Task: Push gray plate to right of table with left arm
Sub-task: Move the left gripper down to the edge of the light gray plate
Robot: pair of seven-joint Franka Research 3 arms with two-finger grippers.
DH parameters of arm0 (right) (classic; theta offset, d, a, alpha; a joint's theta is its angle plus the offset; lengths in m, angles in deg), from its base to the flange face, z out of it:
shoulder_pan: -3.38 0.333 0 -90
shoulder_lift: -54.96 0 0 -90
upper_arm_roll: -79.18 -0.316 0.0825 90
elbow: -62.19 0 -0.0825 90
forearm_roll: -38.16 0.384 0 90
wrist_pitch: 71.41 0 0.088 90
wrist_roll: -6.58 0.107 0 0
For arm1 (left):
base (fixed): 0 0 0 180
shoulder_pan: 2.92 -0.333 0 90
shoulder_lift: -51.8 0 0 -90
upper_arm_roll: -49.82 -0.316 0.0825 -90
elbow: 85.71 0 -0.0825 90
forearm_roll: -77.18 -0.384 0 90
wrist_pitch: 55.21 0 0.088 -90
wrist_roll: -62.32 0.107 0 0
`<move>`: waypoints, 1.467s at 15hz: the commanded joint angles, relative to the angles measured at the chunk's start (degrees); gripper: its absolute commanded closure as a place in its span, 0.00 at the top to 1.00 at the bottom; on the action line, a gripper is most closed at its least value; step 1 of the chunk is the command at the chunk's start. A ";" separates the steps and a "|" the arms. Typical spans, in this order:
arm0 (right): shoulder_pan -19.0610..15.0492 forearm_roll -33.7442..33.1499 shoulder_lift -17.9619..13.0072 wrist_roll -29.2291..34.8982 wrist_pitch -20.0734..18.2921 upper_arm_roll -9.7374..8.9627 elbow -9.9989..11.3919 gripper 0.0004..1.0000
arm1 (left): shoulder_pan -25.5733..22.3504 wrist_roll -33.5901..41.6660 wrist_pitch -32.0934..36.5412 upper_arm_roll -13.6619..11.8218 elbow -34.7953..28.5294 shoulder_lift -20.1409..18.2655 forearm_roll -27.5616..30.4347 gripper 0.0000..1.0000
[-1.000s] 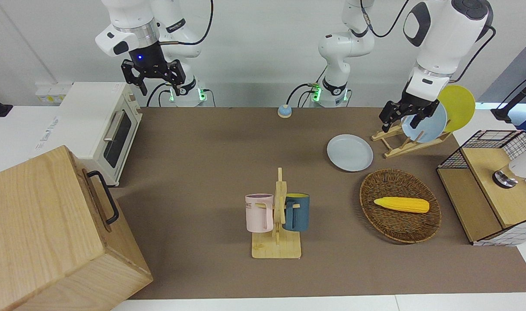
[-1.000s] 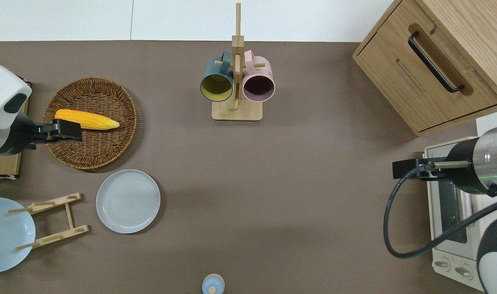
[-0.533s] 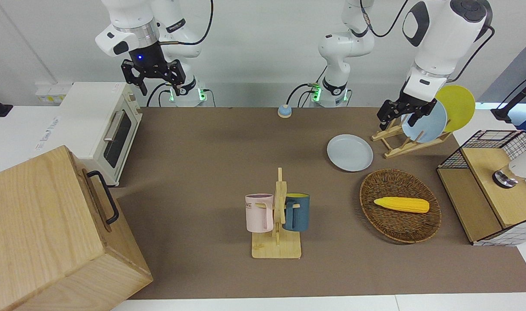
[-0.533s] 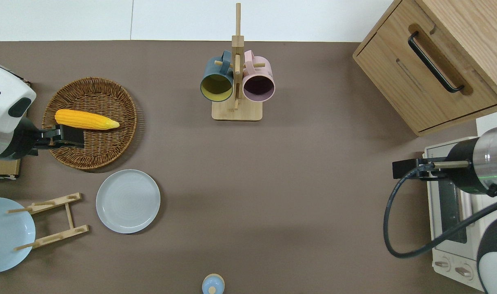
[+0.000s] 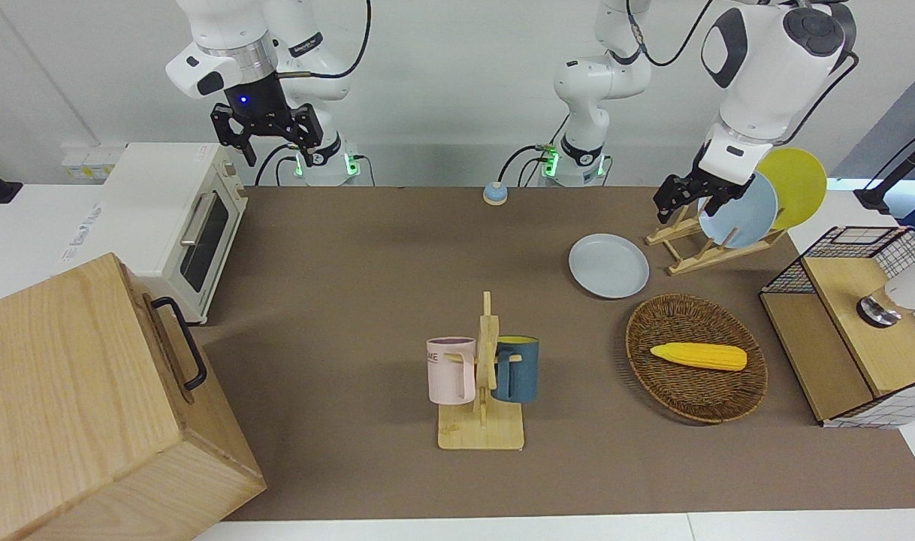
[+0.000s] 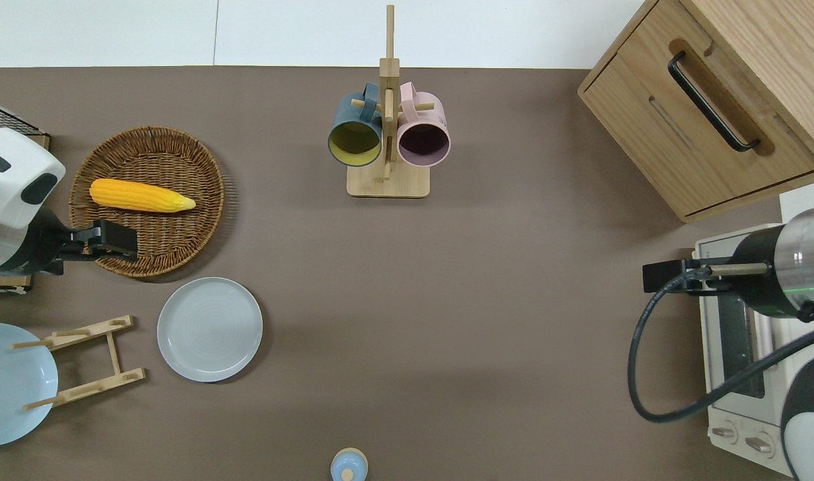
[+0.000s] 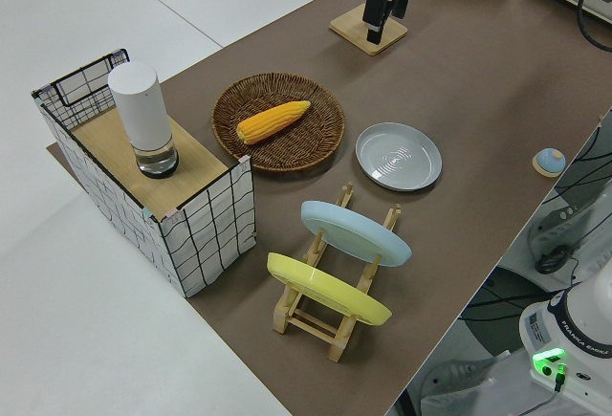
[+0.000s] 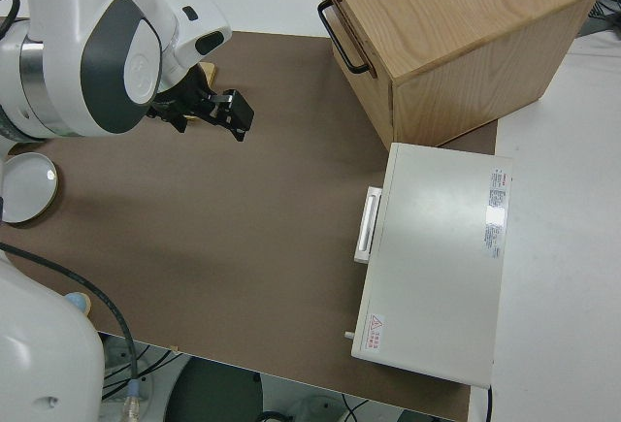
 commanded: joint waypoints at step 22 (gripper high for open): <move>-1.41 1.23 -1.57 0.59 0.01 -0.84 1.56 1.00 | -2.70 13.95 -23.76 -8.60 -34.63 -1.98 8.05 0.97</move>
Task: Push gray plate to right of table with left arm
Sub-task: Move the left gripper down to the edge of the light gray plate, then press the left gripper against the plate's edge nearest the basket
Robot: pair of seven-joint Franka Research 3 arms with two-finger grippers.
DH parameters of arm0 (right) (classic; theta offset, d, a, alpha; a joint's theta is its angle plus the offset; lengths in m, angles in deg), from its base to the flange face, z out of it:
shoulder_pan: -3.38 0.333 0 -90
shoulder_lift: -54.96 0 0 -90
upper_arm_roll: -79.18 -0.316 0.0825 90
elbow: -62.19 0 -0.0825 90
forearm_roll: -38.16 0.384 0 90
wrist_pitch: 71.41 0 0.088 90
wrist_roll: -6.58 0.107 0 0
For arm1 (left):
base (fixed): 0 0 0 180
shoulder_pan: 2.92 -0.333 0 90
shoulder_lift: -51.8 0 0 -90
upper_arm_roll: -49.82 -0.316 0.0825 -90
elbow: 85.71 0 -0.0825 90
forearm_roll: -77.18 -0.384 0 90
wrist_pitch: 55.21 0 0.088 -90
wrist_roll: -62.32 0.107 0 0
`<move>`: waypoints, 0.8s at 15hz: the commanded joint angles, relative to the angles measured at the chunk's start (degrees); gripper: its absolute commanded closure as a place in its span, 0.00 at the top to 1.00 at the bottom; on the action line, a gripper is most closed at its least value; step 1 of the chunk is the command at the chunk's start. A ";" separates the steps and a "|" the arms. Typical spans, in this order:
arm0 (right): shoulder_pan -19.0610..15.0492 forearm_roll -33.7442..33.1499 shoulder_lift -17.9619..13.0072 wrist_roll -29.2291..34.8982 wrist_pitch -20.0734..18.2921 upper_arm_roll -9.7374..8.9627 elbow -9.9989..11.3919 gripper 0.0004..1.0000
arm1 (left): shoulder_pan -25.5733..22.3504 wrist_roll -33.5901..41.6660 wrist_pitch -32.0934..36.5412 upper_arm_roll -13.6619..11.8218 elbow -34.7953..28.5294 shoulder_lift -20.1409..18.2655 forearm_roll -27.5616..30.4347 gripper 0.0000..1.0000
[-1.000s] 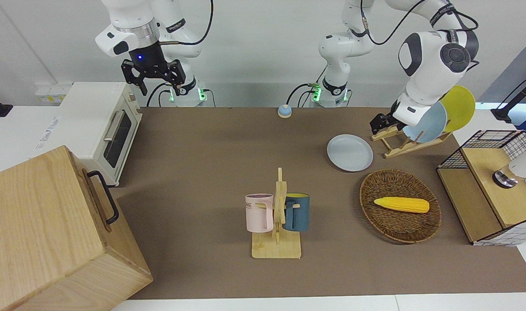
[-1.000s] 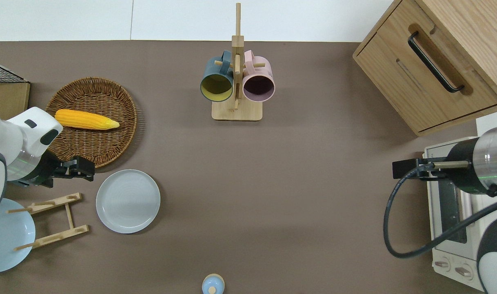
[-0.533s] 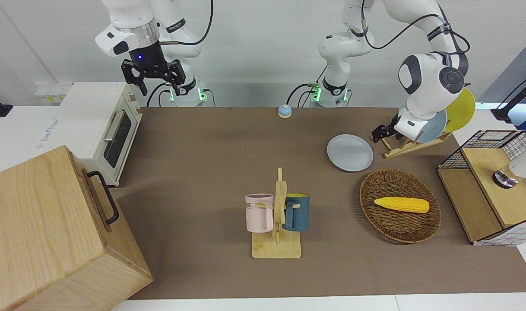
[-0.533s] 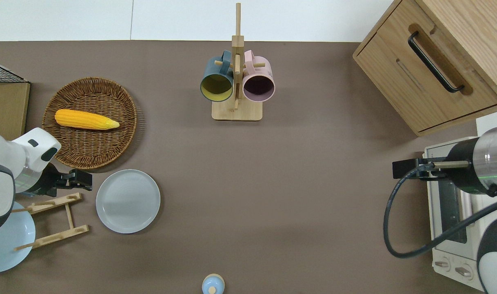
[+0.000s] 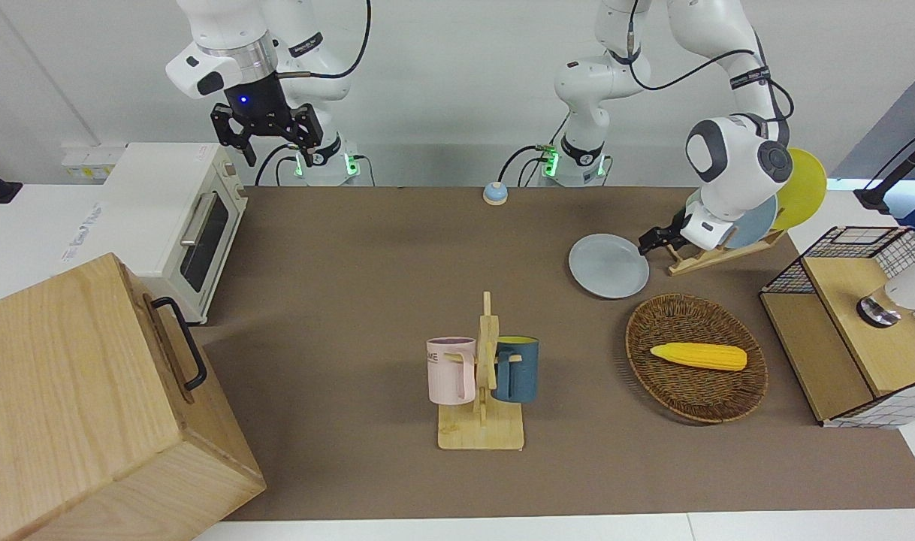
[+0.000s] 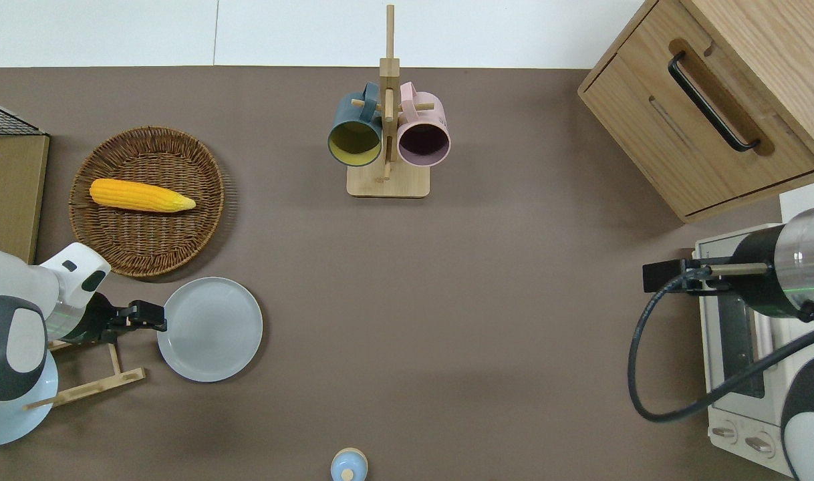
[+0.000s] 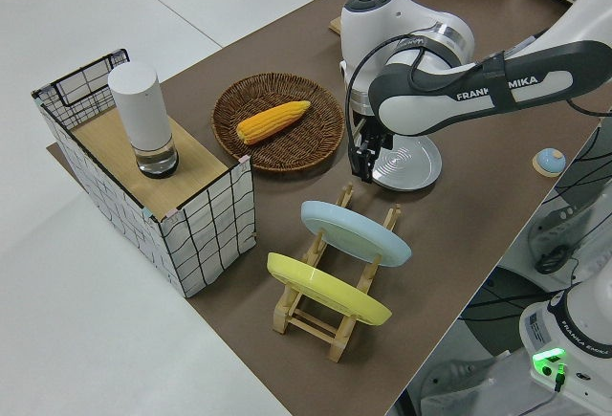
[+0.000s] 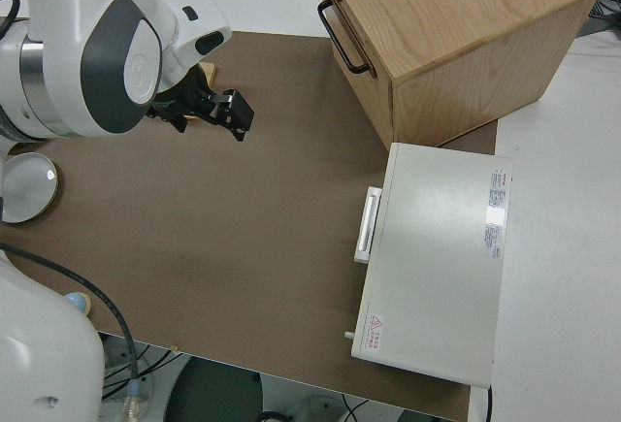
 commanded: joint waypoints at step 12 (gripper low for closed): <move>-1.41 1.23 -1.57 0.59 0.01 -0.84 1.56 1.00 | 0.52 0.71 -8.93 -0.50 -10.08 -5.50 1.21 0.97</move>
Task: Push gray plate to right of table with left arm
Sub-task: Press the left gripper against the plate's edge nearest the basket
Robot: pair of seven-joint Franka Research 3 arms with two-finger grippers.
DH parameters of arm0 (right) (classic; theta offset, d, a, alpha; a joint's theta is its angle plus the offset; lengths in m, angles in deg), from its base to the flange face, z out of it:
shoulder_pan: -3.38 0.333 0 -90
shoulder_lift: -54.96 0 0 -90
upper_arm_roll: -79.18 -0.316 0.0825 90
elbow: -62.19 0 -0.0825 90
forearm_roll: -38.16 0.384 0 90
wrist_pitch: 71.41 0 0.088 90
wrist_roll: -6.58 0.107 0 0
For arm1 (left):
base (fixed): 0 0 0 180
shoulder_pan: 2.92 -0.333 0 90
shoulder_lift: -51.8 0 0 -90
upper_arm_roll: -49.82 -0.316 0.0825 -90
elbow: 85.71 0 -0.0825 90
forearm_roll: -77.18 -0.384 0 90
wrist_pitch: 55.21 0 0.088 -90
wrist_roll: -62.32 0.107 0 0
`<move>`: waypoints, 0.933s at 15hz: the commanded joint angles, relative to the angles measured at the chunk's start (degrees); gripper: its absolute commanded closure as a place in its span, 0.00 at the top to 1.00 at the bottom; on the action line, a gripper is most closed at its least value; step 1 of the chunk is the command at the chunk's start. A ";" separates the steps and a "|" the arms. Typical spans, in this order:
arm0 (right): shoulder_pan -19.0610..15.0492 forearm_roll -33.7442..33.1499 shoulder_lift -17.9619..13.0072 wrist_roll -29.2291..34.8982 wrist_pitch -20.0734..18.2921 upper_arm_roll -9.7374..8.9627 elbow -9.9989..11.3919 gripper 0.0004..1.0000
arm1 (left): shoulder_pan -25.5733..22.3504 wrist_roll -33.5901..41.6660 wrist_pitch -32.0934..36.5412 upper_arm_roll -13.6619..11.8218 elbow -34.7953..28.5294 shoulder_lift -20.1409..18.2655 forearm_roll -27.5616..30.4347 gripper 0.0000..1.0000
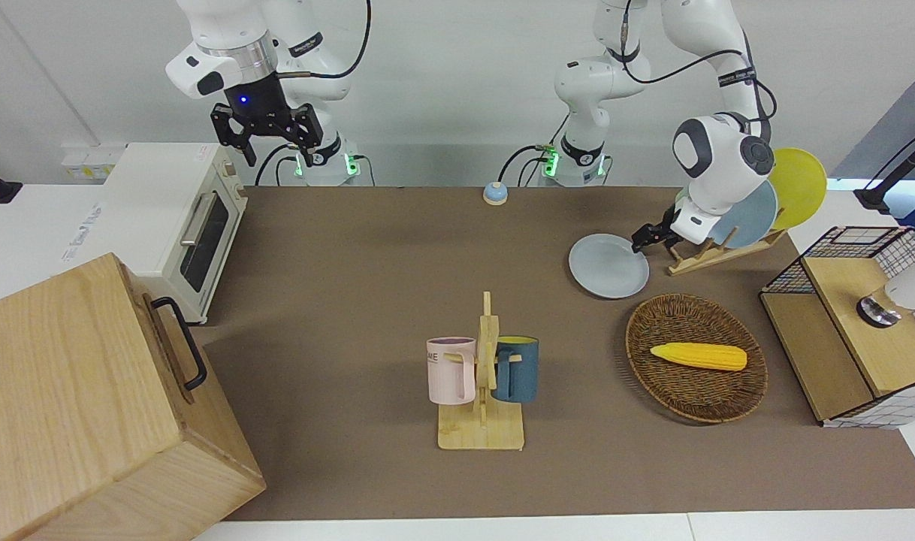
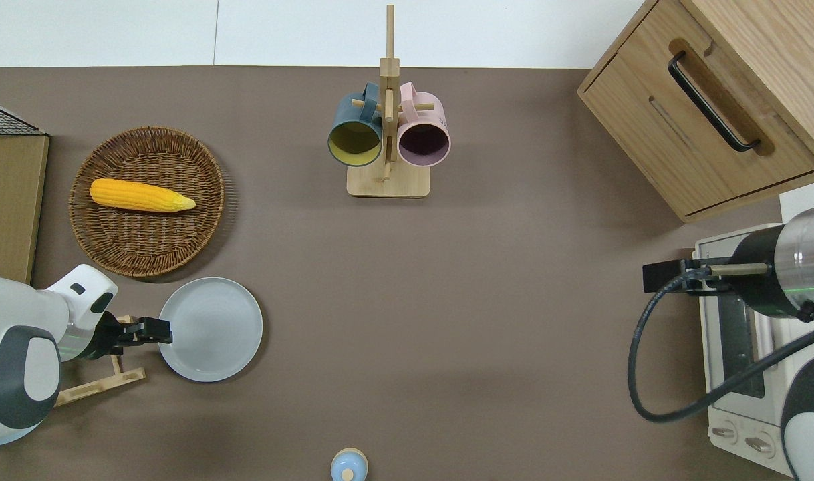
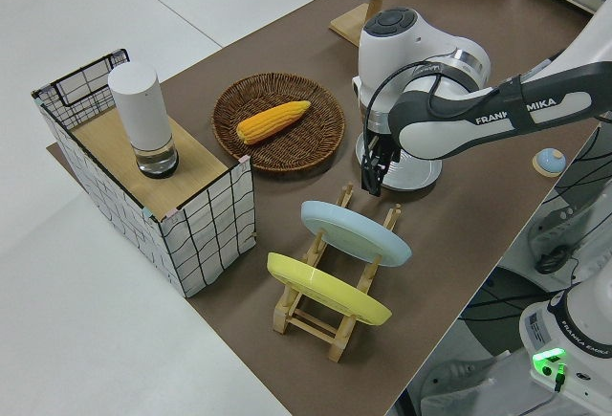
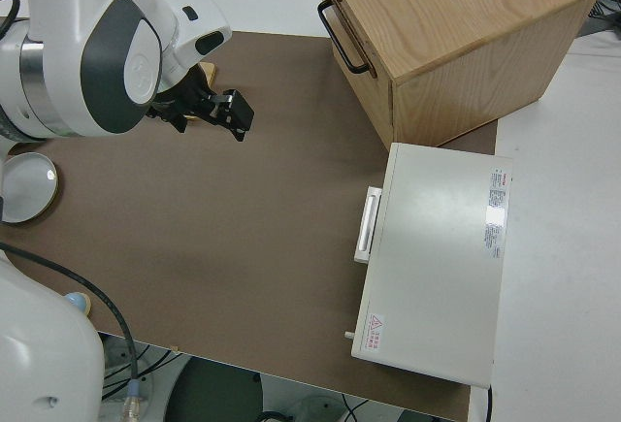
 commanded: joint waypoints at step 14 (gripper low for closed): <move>-1.41 1.23 -1.57 0.67 0.01 -0.84 1.56 1.00 | 1.19 -0.85 -10.02 0.52 -8.99 -3.10 0.95 0.65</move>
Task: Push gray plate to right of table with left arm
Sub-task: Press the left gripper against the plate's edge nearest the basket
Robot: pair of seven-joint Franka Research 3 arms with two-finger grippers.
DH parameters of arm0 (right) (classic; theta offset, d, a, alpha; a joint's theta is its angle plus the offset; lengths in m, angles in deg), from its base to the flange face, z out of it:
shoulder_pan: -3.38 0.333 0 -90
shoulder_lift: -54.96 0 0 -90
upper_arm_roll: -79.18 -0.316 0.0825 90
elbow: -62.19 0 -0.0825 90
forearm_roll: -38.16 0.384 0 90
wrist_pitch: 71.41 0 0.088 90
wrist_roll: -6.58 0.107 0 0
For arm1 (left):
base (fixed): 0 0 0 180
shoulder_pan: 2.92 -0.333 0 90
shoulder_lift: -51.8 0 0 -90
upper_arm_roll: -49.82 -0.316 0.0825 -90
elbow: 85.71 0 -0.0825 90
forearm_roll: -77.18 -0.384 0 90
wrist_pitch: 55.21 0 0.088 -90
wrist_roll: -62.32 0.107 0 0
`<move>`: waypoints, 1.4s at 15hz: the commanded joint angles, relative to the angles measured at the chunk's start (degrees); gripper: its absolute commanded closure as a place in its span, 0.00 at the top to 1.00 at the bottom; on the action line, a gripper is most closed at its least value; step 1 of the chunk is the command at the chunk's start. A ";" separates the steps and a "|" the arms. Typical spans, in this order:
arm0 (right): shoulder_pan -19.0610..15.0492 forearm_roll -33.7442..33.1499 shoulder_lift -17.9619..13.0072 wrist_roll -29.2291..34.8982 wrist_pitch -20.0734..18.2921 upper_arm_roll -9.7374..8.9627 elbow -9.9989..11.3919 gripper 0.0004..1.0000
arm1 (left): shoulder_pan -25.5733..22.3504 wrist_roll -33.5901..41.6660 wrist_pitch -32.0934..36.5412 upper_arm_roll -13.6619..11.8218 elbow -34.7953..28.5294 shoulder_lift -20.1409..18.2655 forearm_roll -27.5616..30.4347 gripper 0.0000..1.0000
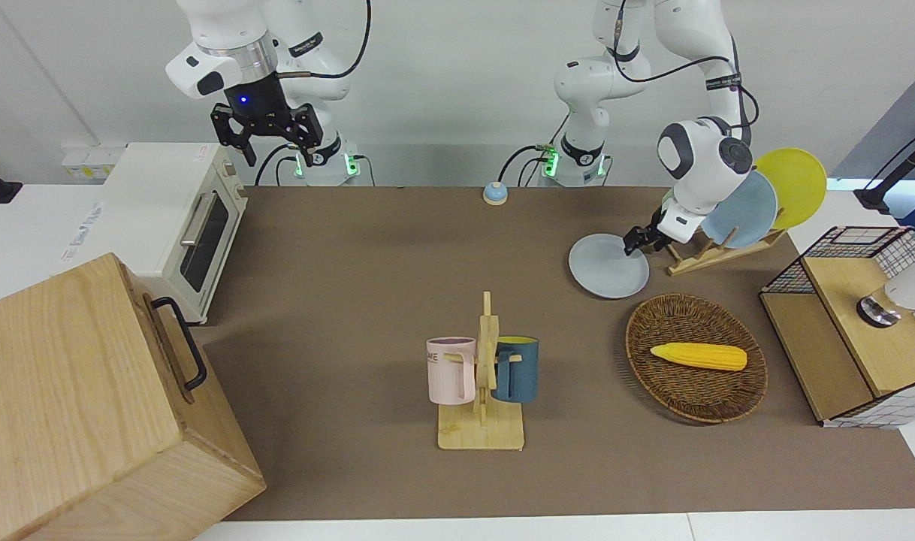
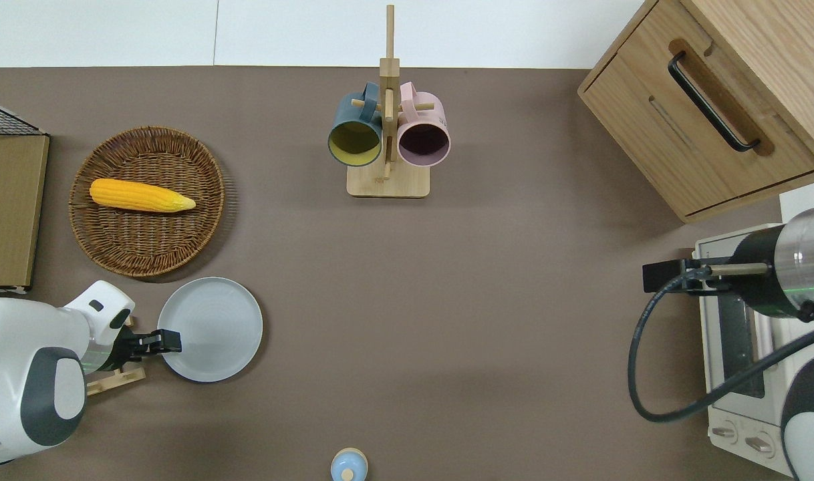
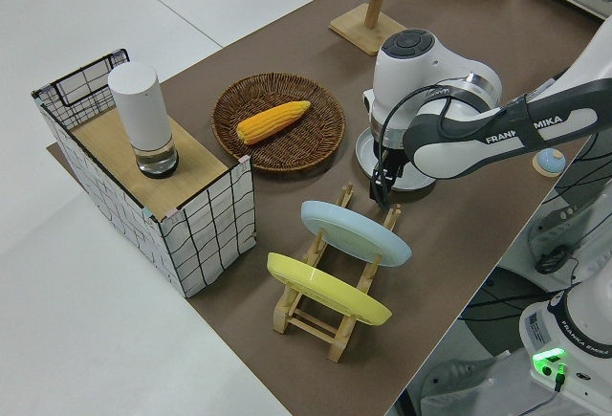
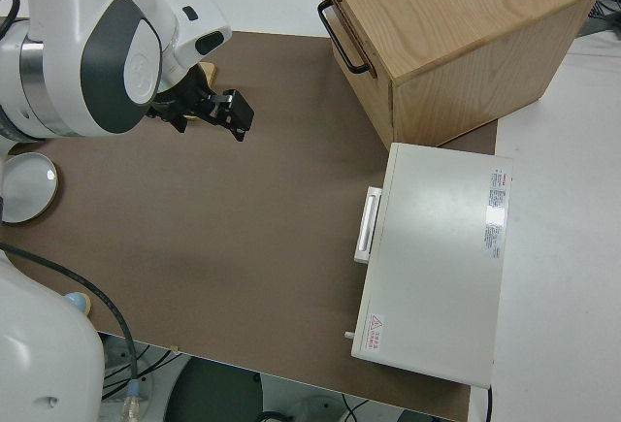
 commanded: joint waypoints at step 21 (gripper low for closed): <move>-1.41 1.23 -1.57 0.59 0.01 -0.84 1.56 1.00 | 2.16 -7.70 -3.04 1.75 -2.49 -1.73 0.77 0.00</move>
